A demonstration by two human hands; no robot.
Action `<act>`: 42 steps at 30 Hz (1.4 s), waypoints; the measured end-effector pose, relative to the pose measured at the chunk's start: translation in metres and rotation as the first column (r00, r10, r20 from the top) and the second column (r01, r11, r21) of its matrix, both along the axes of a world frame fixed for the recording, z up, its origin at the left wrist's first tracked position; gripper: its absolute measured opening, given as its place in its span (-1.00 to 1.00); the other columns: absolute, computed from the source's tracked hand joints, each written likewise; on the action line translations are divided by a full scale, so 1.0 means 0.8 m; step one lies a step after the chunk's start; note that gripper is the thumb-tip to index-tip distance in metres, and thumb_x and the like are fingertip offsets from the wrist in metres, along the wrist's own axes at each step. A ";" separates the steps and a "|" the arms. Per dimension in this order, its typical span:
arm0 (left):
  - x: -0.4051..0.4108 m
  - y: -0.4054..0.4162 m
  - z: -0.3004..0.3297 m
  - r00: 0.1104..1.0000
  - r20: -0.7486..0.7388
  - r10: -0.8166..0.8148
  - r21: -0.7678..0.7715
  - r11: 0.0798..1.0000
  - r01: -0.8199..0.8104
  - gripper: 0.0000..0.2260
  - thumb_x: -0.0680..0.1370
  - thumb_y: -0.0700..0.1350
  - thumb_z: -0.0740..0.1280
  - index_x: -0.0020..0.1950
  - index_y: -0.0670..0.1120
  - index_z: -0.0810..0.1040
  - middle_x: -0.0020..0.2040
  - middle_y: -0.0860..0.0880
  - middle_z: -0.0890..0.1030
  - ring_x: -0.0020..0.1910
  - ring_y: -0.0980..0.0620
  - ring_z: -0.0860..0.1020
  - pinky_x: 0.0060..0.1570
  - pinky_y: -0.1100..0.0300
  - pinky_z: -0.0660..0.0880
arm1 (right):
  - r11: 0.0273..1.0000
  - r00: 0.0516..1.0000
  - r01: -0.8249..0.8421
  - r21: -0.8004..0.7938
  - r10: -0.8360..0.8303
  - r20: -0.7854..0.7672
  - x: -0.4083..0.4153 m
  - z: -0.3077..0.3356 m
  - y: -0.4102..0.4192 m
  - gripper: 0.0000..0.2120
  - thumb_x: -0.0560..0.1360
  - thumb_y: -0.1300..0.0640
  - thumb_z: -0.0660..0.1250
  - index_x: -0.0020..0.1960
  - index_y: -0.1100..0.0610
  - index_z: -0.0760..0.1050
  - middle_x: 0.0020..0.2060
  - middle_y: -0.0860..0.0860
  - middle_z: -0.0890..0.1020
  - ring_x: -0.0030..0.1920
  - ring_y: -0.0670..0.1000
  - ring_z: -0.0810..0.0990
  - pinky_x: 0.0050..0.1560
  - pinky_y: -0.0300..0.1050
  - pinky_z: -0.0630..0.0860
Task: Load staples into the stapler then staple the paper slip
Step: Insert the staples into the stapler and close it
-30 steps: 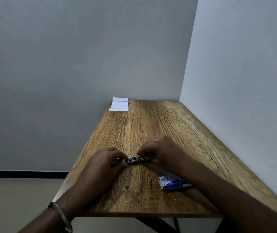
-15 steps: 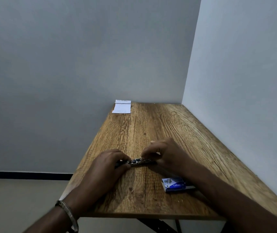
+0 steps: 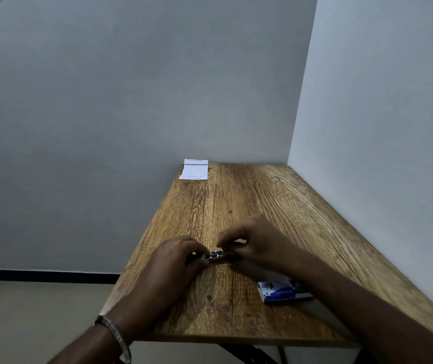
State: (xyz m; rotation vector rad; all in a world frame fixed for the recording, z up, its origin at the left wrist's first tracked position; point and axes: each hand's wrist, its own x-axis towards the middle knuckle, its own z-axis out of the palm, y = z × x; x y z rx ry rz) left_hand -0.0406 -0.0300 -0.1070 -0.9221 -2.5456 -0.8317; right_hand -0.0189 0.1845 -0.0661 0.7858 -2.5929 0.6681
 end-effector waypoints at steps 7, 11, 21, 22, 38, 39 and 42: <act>-0.001 0.000 -0.001 1.000 0.013 0.007 0.005 1.000 -0.007 -0.84 0.51 0.02 0.40 0.08 0.10 0.65 -0.03 0.21 0.60 -0.05 0.25 0.52 -0.03 0.18 0.54 | 0.992 0.997 0.073 -0.108 -0.069 0.040 0.006 -0.007 0.015 -0.85 0.44 0.27 0.49 0.01 0.15 0.69 -0.09 -0.01 0.75 -0.11 -0.17 0.70 -0.02 -0.27 0.63; -0.002 0.001 -0.001 1.000 0.017 0.000 0.008 1.000 0.000 -0.85 0.52 0.01 0.40 0.08 0.10 0.65 -0.03 0.21 0.60 -0.05 0.24 0.52 -0.03 0.15 0.55 | 0.993 0.996 0.089 -0.084 -0.087 0.033 0.005 -0.008 0.016 -0.84 0.44 0.27 0.50 0.01 0.16 0.69 -0.07 -0.01 0.75 -0.11 -0.17 0.70 -0.03 -0.35 0.60; -0.005 -0.001 -0.005 1.000 0.026 0.003 0.024 1.000 -0.004 -0.86 0.50 0.02 0.42 0.05 0.13 0.65 -0.06 0.23 0.60 -0.08 0.25 0.54 -0.07 0.21 0.56 | 0.994 0.997 0.052 -0.092 -0.047 0.057 -0.002 -0.005 0.007 -0.84 0.45 0.31 0.47 0.02 0.16 0.69 -0.09 0.00 0.75 -0.12 -0.19 0.70 -0.08 -0.40 0.59; -0.006 -0.001 -0.005 1.000 0.023 0.003 0.025 1.000 -0.003 -0.86 0.50 0.02 0.42 0.05 0.13 0.65 -0.06 0.24 0.60 -0.08 0.26 0.54 -0.07 0.22 0.55 | 0.993 0.997 0.055 -0.102 -0.049 0.064 -0.001 -0.006 0.008 -0.84 0.45 0.31 0.47 0.02 0.16 0.69 -0.09 0.00 0.75 -0.12 -0.20 0.70 -0.07 -0.40 0.59; -0.002 -0.001 -0.002 1.000 0.029 -0.002 0.019 1.000 0.001 -0.84 0.51 0.01 0.41 0.07 0.11 0.66 -0.03 0.22 0.61 -0.06 0.23 0.54 -0.04 0.17 0.56 | 0.997 0.994 0.081 -0.006 -0.080 0.068 0.000 -0.010 0.025 -0.83 0.45 0.22 0.50 0.04 0.10 0.69 -0.11 -0.05 0.75 -0.21 -0.30 0.62 -0.15 -0.46 0.51; -0.002 -0.001 -0.002 1.000 0.028 -0.002 0.021 1.000 0.001 -0.84 0.51 0.01 0.41 0.07 0.10 0.66 -0.03 0.22 0.61 -0.06 0.23 0.54 -0.04 0.17 0.56 | 0.996 0.993 0.090 0.014 -0.090 0.071 0.002 -0.012 0.028 -0.84 0.45 0.18 0.50 0.04 0.08 0.70 -0.12 -0.07 0.75 -0.21 -0.26 0.63 -0.17 -0.44 0.51; -0.002 -0.001 -0.002 1.000 0.023 0.002 0.018 1.000 -0.002 -0.84 0.51 0.01 0.40 0.08 0.11 0.65 -0.03 0.22 0.60 -0.06 0.23 0.54 -0.05 0.18 0.55 | 0.994 0.992 0.073 0.077 -0.080 0.102 0.006 -0.017 0.037 -0.83 0.48 0.11 0.47 0.08 0.03 0.69 -0.11 -0.10 0.74 -0.18 -0.21 0.64 -0.15 -0.38 0.53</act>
